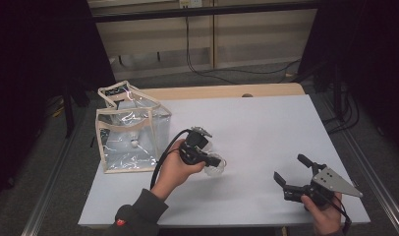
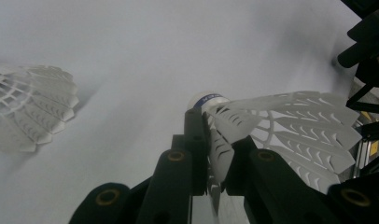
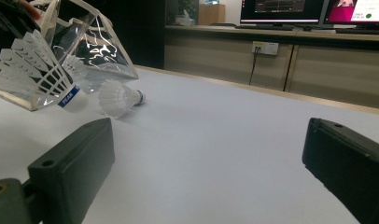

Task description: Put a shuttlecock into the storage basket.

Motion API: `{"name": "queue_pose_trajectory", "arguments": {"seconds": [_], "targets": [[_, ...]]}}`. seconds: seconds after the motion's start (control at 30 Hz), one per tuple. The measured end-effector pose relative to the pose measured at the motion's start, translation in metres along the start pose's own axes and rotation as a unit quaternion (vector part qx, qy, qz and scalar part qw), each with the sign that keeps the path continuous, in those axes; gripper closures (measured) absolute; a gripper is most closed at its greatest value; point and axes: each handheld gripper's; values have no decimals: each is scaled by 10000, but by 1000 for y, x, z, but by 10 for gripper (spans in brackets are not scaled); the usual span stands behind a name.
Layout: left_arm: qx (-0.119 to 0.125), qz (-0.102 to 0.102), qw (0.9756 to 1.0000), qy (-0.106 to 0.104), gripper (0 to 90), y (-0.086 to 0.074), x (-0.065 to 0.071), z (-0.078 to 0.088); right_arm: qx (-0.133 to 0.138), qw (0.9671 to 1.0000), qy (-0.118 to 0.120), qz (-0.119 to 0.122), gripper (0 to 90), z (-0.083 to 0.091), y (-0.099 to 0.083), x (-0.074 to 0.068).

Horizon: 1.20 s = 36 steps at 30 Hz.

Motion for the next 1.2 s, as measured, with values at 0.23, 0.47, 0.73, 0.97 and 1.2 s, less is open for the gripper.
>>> {"name": "queue_pose_trajectory", "arguments": {"seconds": [0.23, 0.47, 0.73, 0.97, 1.2], "targets": [[51, 54, 10000, 20, 837, 4, -3, 14, 5, 10000, 2, -3, 23, 0, 0, -1], [2, 120, 9999, 52, 837, 6, -9, 28, -7, 10000, -3, 6, 23, 0, 0, -1], [-35, 186, 9998, 24, 838, 9, -16, 40, 4, 10000, -5, 7, 23, 0, 0, -1], [-38, 217, 9997, 42, 838, 11, -19, 48, -4, 10000, -3, -2, 22, 0, 0, -1], [-17, 264, 9996, 60, 838, 14, -23, 56, -4, 10000, -3, 2, 22, 0, 0, -1]]}}
Point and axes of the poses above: each handheld gripper's, and its own axes: z roughly backward along the jaws, y roughly out of its top, x roughly to its right, and after that the axes turned 9 degrees about -z, right-handed
